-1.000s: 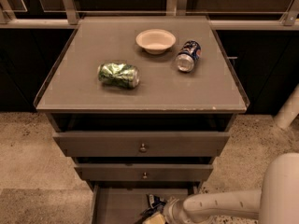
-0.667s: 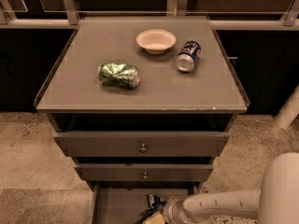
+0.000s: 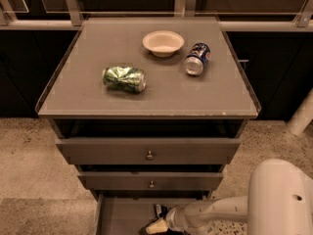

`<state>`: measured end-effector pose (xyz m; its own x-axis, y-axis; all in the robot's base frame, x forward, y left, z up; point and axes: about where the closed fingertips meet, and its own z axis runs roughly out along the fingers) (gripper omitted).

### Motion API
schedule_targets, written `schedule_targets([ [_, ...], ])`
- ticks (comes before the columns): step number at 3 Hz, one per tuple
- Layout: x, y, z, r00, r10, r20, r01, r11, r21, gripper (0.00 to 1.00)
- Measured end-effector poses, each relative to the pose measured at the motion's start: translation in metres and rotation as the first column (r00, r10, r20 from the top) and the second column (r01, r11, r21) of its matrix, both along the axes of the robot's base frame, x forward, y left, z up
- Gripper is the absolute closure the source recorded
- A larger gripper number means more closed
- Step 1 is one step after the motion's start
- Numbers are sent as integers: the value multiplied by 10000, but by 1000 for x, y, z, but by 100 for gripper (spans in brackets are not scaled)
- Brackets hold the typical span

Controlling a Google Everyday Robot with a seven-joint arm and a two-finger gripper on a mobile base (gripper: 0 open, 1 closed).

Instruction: Pick blue chip bag from bottom drawer and place on counter

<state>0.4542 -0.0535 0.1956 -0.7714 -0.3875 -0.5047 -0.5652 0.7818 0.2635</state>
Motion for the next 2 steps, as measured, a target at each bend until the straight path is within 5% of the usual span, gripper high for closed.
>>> schedule_targets([
  [2, 11, -4, -43, 9985, -413, -347, 395, 9979, -523, 0],
])
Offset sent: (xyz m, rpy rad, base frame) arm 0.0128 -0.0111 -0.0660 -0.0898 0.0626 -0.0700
